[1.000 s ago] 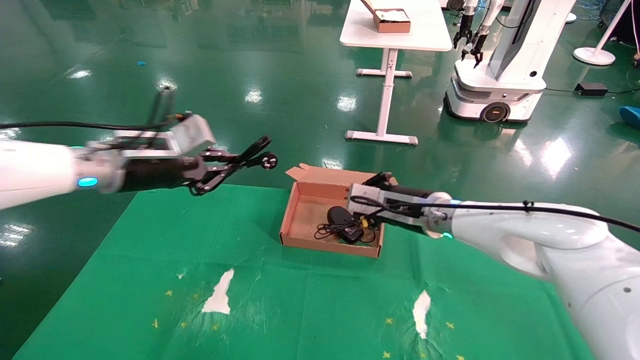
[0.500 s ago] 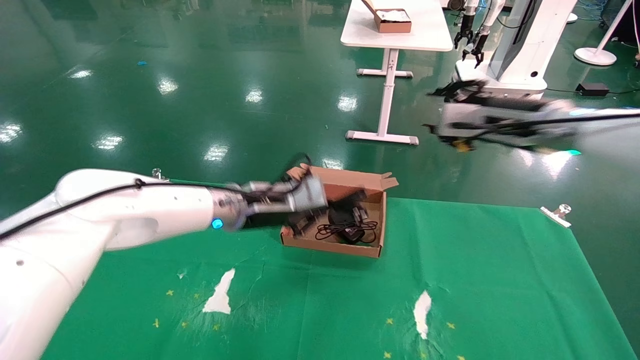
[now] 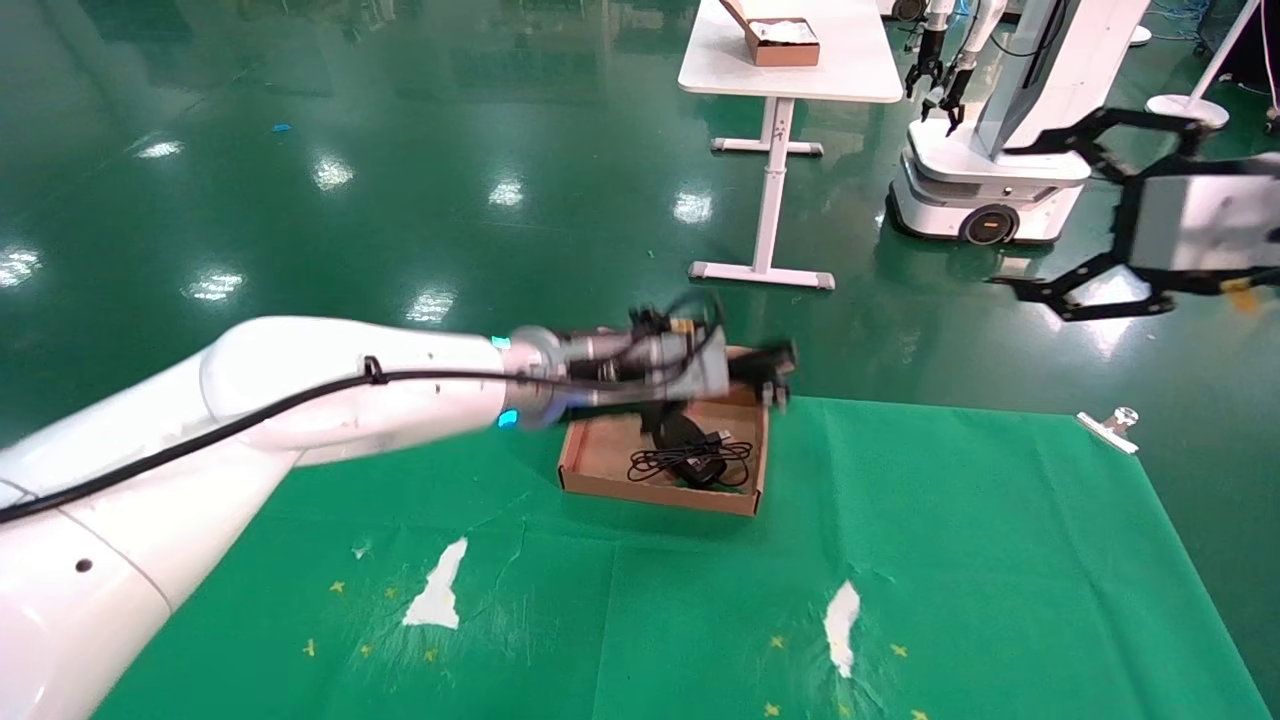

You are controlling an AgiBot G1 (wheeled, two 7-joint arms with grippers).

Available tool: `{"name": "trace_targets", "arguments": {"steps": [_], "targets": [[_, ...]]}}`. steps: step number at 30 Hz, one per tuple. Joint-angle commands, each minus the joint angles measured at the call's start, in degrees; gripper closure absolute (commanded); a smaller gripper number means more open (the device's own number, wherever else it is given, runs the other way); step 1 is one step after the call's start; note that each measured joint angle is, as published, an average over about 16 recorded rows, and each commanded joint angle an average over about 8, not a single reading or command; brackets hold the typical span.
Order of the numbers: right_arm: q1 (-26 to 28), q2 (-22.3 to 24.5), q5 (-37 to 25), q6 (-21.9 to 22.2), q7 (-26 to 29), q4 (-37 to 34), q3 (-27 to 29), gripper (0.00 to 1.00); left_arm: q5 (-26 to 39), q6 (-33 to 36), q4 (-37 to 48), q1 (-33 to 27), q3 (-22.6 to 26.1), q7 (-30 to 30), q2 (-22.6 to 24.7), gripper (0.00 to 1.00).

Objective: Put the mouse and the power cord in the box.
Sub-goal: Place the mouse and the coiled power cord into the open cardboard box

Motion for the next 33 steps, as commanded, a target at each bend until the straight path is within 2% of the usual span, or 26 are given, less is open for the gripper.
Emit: {"name": "trace_targets", "arguments": {"steps": [1,2,6,12,17,33], "targets": [[-0.01,1.56,-0.32,-0.88,1.73,1.79,-0.22,0.0,-0.42,-3.24,-0.79,-0.75,2.61,-2.72,0.01,0.09],[-0.38,2.13,-0.29,-0.84,2.53,3.05,-0.2,0.0,-0.62,-4.15,-1.02,-1.02,3.79,-3.95,0.0,0.0],[-1.69,3.89,-0.05,-0.92,4.9,7.33,-0.07,0.0,-1.13,-6.43,-2.01,-1.69,7.49,-7.3,0.01,0.0],[-2.76,5.29,0.31,-1.49,6.29,10.74,0.09,0.0,-2.13,-7.26,-3.42,-1.57,9.24,-9.18,-0.51,0.0],[-4.67,5.56,1.63,-1.72,8.7,12.68,0.8,0.0,-4.62,-4.23,-5.74,0.64,6.33,-9.97,-3.07,0.0],[-16.98,6.96,10.55,-4.34,24.17,24.06,5.57,0.0,-15.7,10.71,-15.8,11.04,-8.58,-13.32,-14.84,0.0]]}}
